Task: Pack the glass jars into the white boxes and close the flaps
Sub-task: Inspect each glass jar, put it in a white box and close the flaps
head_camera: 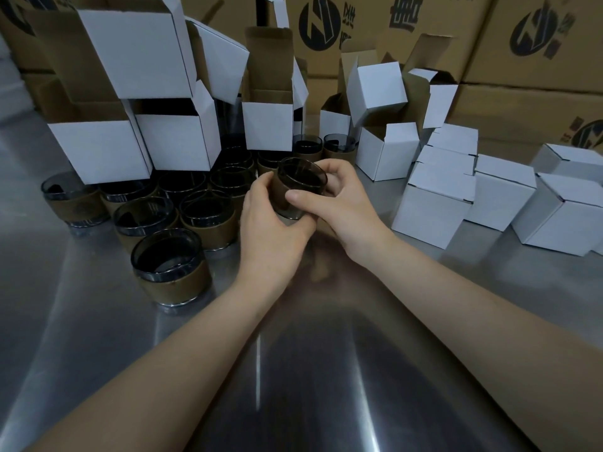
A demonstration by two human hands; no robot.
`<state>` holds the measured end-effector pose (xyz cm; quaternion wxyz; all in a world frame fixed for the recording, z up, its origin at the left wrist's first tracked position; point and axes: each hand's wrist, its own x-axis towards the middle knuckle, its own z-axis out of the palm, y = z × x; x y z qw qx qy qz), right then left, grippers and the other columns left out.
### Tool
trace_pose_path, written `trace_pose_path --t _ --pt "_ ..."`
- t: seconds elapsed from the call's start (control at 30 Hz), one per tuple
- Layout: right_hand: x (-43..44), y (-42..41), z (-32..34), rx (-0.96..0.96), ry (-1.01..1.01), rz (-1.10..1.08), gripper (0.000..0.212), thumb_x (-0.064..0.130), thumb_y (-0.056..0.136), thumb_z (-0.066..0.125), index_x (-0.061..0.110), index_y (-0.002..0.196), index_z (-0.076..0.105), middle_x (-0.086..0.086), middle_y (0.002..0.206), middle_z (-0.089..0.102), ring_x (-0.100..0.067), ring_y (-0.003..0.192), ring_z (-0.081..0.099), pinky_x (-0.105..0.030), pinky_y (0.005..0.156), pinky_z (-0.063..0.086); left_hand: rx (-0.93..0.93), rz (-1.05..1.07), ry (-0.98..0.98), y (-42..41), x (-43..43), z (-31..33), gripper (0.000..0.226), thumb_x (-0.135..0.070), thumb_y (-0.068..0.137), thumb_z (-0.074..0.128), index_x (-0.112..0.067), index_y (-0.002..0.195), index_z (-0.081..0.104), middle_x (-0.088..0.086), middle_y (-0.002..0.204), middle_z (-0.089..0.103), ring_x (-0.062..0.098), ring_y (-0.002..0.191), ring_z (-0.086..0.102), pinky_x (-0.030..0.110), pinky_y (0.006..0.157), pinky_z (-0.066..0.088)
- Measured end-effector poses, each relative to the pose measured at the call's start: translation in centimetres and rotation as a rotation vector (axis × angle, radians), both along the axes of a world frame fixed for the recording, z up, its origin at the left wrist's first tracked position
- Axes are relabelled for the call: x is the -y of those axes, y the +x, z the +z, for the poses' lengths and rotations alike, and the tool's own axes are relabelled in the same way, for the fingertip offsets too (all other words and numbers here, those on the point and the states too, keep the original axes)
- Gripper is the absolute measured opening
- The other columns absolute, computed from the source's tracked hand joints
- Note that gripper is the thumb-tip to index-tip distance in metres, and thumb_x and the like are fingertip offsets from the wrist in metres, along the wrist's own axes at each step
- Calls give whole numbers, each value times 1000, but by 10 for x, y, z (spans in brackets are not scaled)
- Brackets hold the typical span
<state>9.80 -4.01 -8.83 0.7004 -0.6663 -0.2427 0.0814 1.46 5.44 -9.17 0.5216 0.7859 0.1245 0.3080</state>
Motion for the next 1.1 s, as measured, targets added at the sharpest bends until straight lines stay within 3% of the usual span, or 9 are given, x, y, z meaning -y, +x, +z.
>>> trace_pose_path --t 0.17,0.3,0.43,0.57,0.67,0.8,0.93,1.1 --pt "1 -3 1 -52 49 69 63 15 70 81 16 125 51 -3 118 67 -19 114 64 -44 101 51 43 -15 -22 -1 0 0 68 -23 81 77 -23 139 42 -11 130 52 1 117 47 15 97 39" --pt "2 -4 2 -25 32 90 62 16 72 80 15 129 55 -3 124 65 -20 119 61 -45 105 47 62 -11 -17 -1 0 0 68 -21 81 76 -22 140 43 -8 131 55 6 121 50 22 102 42" --pt "4 -5 3 9 28 97 61 13 71 81 14 126 56 -4 123 65 -19 119 60 -45 105 47 88 -22 -34 1 -3 -2 60 -17 81 75 -25 134 47 -22 110 56 -9 105 53 5 86 41" --pt "5 -7 6 132 -32 57 65 16 65 83 25 123 55 7 122 63 -8 118 58 -36 106 46 97 -44 -45 3 -6 -7 62 -7 78 74 -28 129 47 -27 101 56 -27 93 49 -4 75 38" --pt "5 -9 7 227 -55 56 67 11 66 83 28 124 52 11 120 60 -3 117 55 -27 103 46 99 -63 -56 5 -8 -9 63 -7 77 74 -35 124 42 -27 105 57 -24 95 51 -2 75 40" --pt "4 -12 9 276 -39 97 71 5 66 81 29 124 50 8 121 58 -8 119 54 -31 103 47 116 -76 -63 6 -9 -10 64 -8 77 75 -34 123 39 -30 106 59 -13 99 58 11 81 46" --pt "3 -15 12 295 -18 125 71 -1 65 79 30 122 50 6 122 57 -6 117 55 -26 98 49 139 -83 -81 6 -8 -10 66 -4 76 73 -33 124 38 -32 100 60 -10 96 60 20 85 50" --pt "3 -18 14 315 -3 136 71 -3 65 78 32 121 49 9 123 54 -4 118 53 -30 102 48 154 -99 -82 7 -9 -11 69 -4 78 72 -39 124 33 -45 98 56 -15 97 58 14 82 46"
